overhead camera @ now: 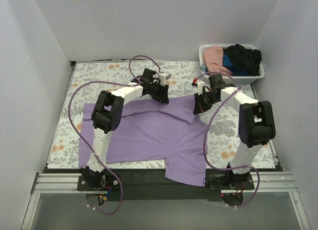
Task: Fold and stack the t-shirts
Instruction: Fold the tshirt
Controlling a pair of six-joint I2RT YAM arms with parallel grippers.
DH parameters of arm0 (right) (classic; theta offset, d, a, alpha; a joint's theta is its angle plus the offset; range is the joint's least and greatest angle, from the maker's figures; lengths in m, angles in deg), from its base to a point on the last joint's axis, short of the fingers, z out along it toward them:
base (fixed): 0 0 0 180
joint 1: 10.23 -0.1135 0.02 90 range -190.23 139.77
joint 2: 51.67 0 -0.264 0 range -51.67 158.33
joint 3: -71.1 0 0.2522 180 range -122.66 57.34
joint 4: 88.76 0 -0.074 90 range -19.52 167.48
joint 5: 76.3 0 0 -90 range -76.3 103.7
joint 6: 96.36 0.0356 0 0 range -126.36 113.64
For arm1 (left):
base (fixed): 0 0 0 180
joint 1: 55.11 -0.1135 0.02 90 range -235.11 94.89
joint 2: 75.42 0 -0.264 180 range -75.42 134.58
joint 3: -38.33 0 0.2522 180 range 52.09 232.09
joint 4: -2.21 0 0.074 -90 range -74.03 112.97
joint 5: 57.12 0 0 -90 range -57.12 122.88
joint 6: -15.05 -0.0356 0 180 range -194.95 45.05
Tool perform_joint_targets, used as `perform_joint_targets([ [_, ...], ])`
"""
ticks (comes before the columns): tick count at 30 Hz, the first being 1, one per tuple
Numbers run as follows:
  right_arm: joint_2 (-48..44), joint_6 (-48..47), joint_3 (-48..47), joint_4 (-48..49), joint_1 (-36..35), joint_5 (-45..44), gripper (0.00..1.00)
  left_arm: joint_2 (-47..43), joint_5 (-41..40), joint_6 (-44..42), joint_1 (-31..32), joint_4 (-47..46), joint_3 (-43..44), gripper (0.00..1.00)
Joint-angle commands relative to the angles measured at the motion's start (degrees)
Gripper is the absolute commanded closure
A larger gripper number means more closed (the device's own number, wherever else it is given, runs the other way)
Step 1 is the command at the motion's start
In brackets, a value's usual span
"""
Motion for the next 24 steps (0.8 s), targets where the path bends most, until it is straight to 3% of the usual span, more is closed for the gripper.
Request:
perform_joint_targets([
  [1,-0.12,-0.91,0.41,-0.63,-0.03,0.32,0.99,0.02,1.98,-0.08,0.35,0.00,2.11,0.67],
  [6,-0.39,-1.09,0.41,-0.90,-0.03,0.50,0.99,-0.07,3.83,0.00,0.53,-0.44,2.72,0.75],
  [14,-0.83,-1.26,-0.03,-1.42,-0.03,0.94,0.99,-1.03,3.74,-1.05,0.53,-0.35,2.46,1.00],
  [24,-2.05,-2.75,0.15,-3.36,-0.55,3.22,0.99,-9.02,7.69,-6.06,0.53,-4.04,-4.56,1.00],
])
